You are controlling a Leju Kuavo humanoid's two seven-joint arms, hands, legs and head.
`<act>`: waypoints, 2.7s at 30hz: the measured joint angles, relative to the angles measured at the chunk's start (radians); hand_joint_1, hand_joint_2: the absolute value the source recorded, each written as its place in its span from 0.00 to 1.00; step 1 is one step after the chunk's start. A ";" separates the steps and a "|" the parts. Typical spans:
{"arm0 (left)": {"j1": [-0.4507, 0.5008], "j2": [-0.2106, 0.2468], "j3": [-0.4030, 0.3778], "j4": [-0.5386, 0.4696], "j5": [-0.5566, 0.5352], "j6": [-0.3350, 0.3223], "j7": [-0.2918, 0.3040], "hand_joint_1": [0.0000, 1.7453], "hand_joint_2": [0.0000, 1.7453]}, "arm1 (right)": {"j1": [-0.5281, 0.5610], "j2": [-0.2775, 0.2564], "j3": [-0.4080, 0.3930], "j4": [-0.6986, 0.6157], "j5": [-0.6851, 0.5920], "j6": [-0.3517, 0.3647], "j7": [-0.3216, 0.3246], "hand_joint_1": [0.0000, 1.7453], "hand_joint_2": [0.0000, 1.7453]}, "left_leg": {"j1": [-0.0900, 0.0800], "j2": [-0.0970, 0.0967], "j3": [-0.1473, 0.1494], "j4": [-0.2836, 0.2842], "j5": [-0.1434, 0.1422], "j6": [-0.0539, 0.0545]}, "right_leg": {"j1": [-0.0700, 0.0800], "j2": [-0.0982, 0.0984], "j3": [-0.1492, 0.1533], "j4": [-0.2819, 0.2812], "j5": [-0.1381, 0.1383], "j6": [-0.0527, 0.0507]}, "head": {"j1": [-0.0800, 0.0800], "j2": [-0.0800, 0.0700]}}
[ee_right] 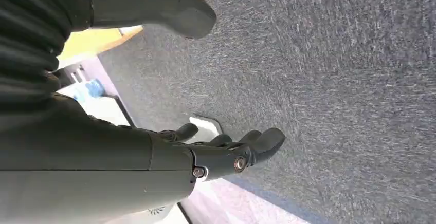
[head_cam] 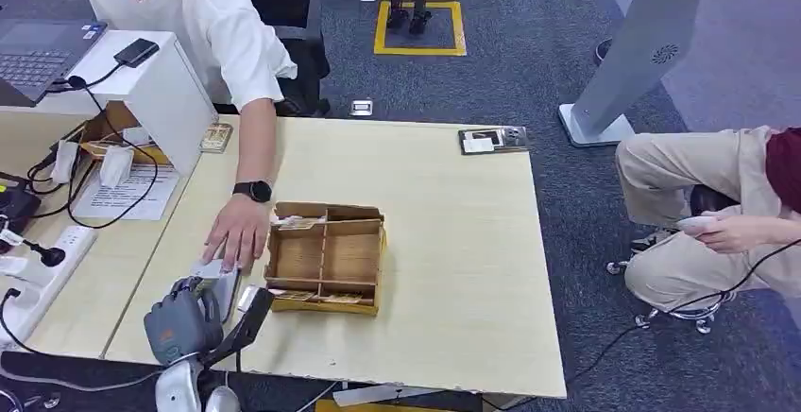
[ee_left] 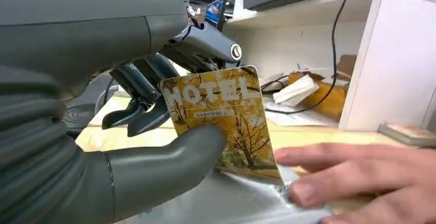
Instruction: Pass the card to the sensor for recognition and then transmit it.
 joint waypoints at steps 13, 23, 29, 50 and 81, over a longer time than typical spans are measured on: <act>-0.026 0.010 0.000 0.092 -0.017 0.000 0.026 1.00 1.00 | 0.000 0.000 0.001 0.000 0.004 0.000 -0.003 0.00 1.00 | 0.000 -0.001 0.005 0.000 0.000 0.000 | 0.000 -0.002 0.007 0.000 0.000 0.000 | 0.000 0.000; -0.034 0.017 0.000 0.107 0.003 0.000 0.019 1.00 1.00 | -0.001 0.000 0.002 0.000 0.008 0.000 -0.006 0.00 1.00 | 0.000 -0.001 0.007 -0.001 0.000 0.000 | 0.000 -0.002 0.008 0.000 0.000 0.000 | 0.000 0.000; -0.035 0.018 0.000 0.110 0.005 0.000 0.018 1.00 1.00 | -0.001 0.000 0.002 0.000 0.008 0.000 -0.006 0.00 1.00 | 0.000 -0.001 0.007 -0.001 0.000 0.000 | 0.000 -0.002 0.008 0.000 0.000 0.000 | 0.000 0.000; 0.019 -0.011 -0.144 -0.337 1.077 -0.003 -0.642 1.00 1.00 | 0.001 -0.018 0.000 0.000 -0.019 0.000 -0.048 0.00 1.00 | 0.000 -0.001 0.002 0.000 0.001 0.001 | 0.000 -0.002 0.003 0.000 0.001 0.000 | 0.001 0.000; -0.371 0.113 -0.211 -0.089 0.822 -0.005 -0.343 1.00 1.00 | -0.027 0.010 0.006 -0.001 0.118 0.000 -0.061 0.00 1.00 | 0.000 -0.002 0.001 0.000 0.003 0.001 | 0.000 -0.002 0.002 0.000 0.002 0.001 | 0.002 0.000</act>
